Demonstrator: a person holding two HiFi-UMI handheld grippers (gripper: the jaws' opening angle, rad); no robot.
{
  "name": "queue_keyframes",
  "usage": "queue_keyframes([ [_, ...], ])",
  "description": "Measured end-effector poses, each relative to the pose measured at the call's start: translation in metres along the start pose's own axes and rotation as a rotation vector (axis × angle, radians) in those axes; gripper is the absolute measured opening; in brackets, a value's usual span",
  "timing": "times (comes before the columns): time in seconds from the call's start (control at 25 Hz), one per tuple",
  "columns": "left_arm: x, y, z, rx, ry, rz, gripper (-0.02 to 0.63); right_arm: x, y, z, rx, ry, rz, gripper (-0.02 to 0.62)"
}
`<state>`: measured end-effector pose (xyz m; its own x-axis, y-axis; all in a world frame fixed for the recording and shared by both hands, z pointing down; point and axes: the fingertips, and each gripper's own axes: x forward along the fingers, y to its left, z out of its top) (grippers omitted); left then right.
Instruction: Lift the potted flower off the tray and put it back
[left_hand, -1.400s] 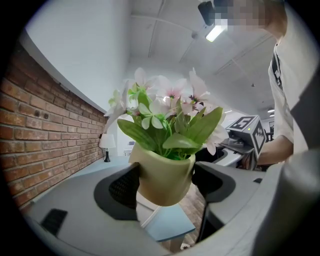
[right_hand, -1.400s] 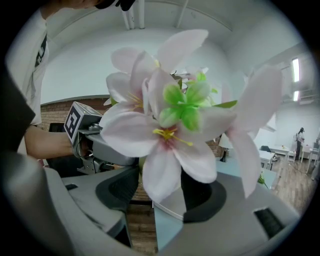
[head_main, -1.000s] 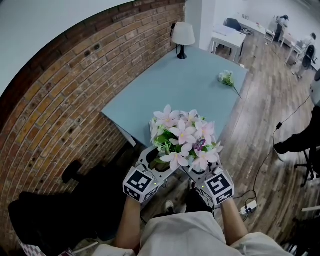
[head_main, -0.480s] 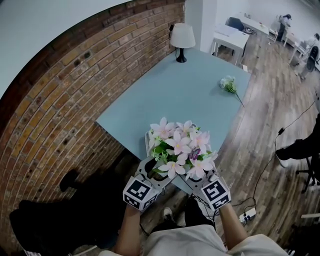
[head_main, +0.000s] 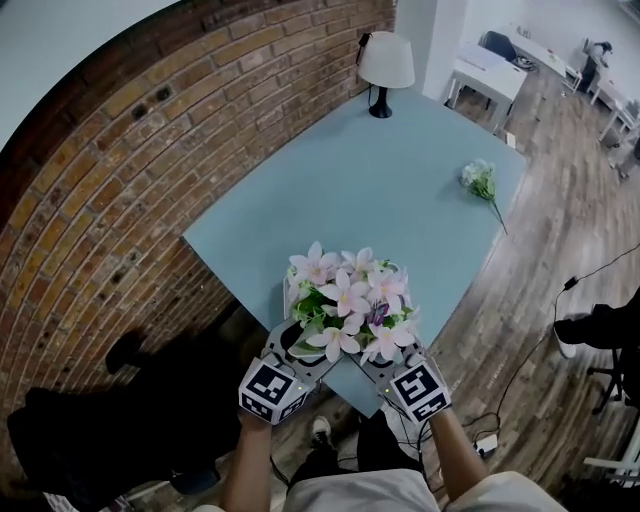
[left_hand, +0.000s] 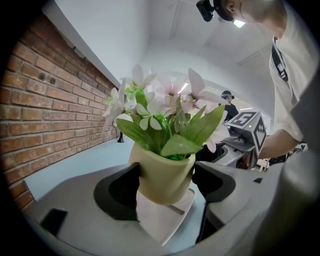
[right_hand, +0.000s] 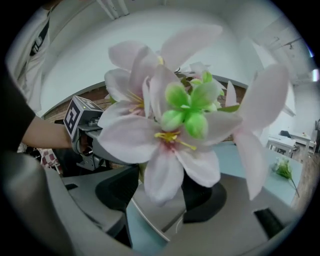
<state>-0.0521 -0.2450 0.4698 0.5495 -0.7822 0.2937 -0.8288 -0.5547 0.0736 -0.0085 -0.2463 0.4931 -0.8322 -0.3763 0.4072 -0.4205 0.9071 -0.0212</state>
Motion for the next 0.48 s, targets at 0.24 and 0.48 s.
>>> queue_keyframes([
  [0.24,0.023,0.037,-0.026,-0.052,0.030,0.055,0.370,0.043,-0.021,-0.013,0.003,0.021,0.070,0.267],
  [0.48,0.042,0.065,-0.059,-0.128,0.053,0.097,0.370,0.081,-0.036,-0.037,0.003,0.084,0.131,0.267],
])
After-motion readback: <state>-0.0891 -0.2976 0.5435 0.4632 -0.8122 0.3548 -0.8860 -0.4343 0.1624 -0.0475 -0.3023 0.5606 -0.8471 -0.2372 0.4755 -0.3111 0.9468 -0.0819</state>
